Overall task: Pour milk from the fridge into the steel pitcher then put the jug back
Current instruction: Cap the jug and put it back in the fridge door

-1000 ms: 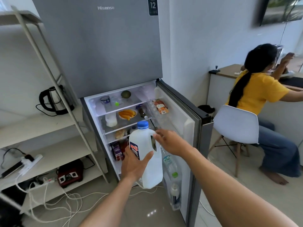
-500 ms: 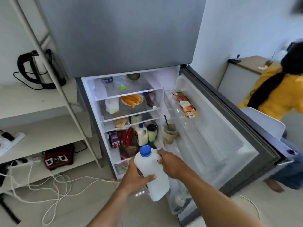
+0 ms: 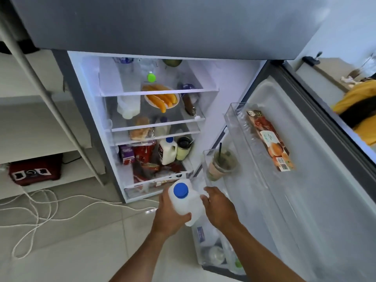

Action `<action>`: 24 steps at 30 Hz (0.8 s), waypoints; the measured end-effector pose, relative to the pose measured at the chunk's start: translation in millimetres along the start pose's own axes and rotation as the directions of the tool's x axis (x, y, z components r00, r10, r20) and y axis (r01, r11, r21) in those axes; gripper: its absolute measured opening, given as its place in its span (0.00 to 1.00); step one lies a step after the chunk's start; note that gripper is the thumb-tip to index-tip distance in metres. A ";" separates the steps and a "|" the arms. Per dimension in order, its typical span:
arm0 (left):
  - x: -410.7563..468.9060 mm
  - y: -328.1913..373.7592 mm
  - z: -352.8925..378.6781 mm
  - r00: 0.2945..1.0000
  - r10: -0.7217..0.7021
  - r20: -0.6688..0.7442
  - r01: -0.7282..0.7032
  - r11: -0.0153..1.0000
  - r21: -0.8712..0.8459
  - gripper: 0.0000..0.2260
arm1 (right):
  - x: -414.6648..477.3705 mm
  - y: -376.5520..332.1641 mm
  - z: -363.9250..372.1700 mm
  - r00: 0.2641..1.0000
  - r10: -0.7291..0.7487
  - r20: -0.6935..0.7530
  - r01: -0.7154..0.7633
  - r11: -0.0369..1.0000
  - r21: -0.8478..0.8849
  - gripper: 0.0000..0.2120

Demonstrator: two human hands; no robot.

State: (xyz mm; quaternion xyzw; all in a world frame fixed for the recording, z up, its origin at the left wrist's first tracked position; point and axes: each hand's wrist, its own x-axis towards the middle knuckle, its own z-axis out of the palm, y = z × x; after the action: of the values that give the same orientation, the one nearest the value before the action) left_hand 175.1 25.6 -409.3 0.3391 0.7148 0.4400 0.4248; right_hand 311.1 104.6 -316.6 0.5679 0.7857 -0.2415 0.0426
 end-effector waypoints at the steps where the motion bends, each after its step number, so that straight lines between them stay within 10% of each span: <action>1: 9.5 -8.4 5.3 0.999 -0.041 -0.010 0.041 0.999 -0.024 0.48 | 9.0 3.6 2.5 0.999 0.041 -0.015 -0.041 0.999 -0.006 0.19; 24: 115.3 -55.6 118.7 0.962 -0.265 0.066 0.270 0.959 -0.084 0.48 | 58.2 51.4 23.9 0.978 0.206 -0.009 -0.206 0.977 -0.054 0.15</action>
State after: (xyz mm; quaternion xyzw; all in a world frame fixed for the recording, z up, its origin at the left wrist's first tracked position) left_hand 229.3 143.9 -525.8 0.2312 0.7212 0.4015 0.5150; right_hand 332.6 157.4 -374.5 0.6454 0.7289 -0.2134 0.0818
